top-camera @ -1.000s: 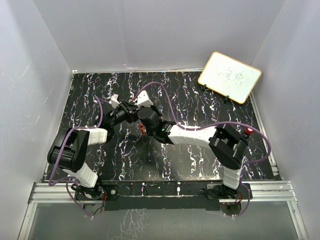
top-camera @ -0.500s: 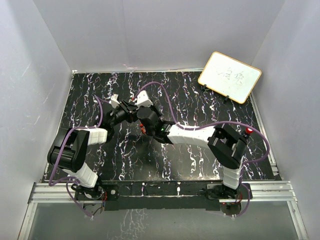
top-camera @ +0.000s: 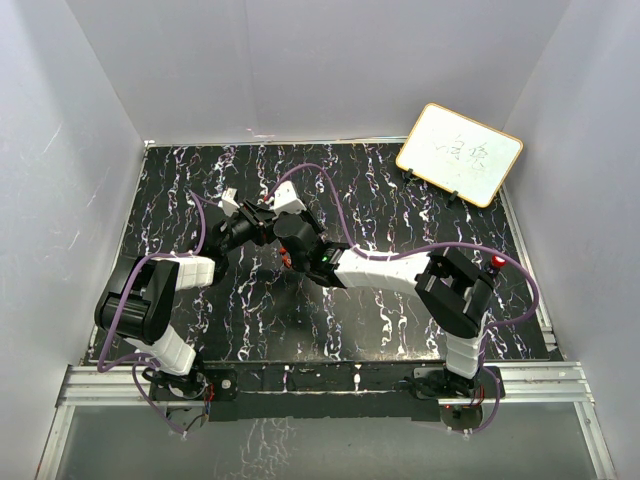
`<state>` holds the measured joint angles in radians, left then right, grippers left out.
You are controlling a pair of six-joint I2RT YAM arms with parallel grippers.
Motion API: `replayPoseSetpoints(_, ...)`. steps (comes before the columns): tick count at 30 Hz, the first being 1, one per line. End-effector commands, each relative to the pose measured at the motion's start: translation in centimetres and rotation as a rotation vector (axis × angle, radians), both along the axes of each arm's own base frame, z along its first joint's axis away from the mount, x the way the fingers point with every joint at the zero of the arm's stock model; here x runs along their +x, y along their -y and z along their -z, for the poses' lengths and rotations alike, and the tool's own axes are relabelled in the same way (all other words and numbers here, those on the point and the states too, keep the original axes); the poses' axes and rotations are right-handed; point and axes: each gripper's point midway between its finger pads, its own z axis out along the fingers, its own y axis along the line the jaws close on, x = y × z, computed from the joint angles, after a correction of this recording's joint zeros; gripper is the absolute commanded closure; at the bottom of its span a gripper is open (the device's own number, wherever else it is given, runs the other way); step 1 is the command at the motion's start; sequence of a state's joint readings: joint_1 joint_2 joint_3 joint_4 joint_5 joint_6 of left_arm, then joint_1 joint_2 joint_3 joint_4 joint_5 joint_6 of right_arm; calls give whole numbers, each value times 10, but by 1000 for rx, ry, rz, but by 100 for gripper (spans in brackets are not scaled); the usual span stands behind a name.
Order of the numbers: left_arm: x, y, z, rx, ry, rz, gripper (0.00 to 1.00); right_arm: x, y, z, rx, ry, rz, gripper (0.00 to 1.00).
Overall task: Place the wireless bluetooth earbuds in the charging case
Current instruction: Place the earbud in the charging case.
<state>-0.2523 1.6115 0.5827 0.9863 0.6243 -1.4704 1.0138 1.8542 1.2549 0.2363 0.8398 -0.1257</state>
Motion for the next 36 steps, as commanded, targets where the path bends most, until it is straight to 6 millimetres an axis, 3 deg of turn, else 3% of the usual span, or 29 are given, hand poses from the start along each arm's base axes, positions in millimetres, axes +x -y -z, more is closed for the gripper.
replayPoseSetpoints(1, 8, 4, -32, -33, 90, 4, 100, 1, -11, -13, 44, 12, -7, 77)
replayPoseSetpoints(36, 6, 4, -25, -40, 77, 6, 100, 3, -13, -16, 60, 9, -2, 73)
